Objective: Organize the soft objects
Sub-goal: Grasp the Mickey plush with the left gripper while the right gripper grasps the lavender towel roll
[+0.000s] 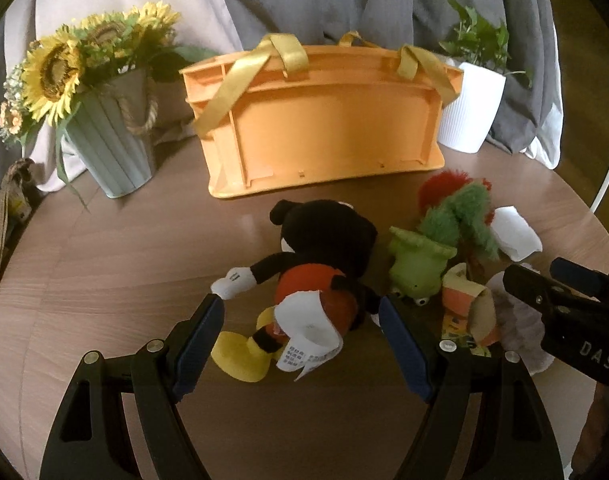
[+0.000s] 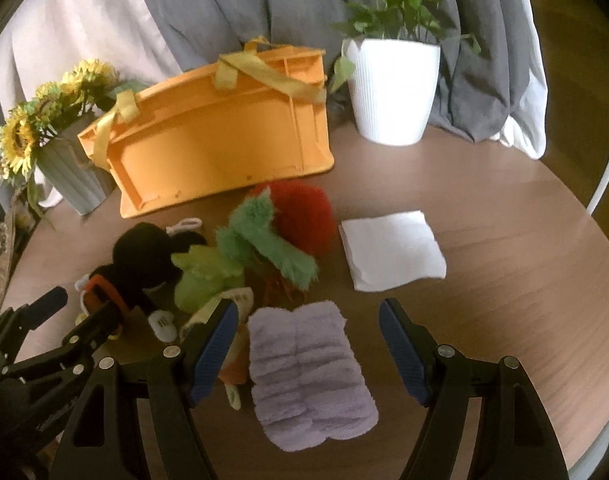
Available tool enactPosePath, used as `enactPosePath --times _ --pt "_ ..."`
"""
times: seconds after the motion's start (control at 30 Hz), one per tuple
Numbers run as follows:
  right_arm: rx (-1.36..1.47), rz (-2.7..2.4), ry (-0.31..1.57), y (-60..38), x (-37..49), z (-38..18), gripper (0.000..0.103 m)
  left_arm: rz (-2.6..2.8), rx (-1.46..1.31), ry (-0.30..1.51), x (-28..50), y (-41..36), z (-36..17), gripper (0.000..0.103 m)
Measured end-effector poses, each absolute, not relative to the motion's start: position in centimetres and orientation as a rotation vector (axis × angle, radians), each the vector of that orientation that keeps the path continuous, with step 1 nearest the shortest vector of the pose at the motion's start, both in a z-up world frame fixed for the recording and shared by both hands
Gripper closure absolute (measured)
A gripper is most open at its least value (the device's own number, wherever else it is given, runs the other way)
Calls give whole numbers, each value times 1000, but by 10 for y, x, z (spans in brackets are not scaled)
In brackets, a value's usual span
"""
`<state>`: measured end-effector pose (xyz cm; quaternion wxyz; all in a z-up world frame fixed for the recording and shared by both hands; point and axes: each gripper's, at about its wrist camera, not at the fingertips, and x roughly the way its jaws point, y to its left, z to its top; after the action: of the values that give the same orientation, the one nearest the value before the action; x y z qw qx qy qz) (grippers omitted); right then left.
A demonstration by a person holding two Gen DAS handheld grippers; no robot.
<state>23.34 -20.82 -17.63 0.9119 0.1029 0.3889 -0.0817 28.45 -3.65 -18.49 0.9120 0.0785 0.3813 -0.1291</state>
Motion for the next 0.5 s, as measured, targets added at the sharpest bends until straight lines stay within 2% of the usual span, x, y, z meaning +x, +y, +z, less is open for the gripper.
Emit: enactPosePath --times 0.13,0.2,0.33,0.4,0.5 --pt "224 -171 824 -209 237 -183 29 -256 155 806 290 -38 -192 28" --pt "238 -172 834 -211 239 -186 30 -255 160 808 291 -39 -193 35" --pt "246 -155 851 -213 240 -192 38 -263 166 814 291 -41 -196 45" --pt "249 -153 855 -214 240 -194 43 -269 170 816 290 -43 -196 54" --pt "255 -146 858 -216 240 -194 51 -271 175 811 289 -44 -195 59"
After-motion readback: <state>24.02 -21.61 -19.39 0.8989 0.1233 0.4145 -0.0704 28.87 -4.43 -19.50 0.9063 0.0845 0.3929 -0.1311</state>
